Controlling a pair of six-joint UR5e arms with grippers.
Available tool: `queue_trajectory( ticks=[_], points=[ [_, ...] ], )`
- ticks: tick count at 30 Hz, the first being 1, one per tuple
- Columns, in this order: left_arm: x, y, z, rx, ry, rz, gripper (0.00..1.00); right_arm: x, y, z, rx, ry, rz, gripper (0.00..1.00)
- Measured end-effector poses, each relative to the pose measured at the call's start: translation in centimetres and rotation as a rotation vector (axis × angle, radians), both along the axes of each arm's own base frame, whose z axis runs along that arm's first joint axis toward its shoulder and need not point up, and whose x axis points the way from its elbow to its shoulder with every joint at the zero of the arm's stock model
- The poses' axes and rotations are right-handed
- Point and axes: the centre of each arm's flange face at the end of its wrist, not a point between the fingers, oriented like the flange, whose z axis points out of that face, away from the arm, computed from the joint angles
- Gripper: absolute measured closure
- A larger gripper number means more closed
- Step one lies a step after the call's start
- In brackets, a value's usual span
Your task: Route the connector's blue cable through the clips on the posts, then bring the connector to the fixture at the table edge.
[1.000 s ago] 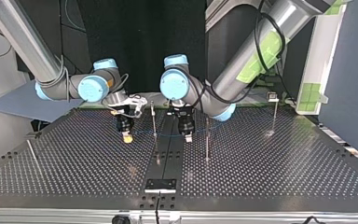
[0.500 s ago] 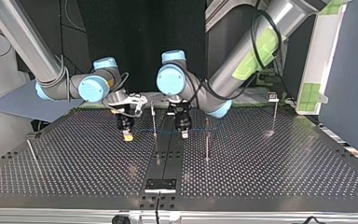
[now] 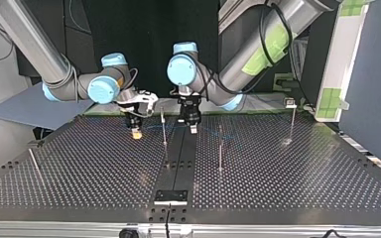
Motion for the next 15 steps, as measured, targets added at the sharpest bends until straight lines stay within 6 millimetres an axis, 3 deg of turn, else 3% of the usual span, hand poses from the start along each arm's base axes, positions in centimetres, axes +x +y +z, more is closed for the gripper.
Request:
queue_trajectory(
  ticks=[10,15],
  points=[
    [-2.5,0.1,-3.1,0.026,0.030,-0.024,1.00,-0.2,2.3,0.1,0.001,0.006,0.013,1.00],
    [-3.4,0.7,-4.6,0.039,0.048,-0.029,1.00,-0.3,3.3,-0.8,0.015,0.014,0.017,1.00]
  ],
)
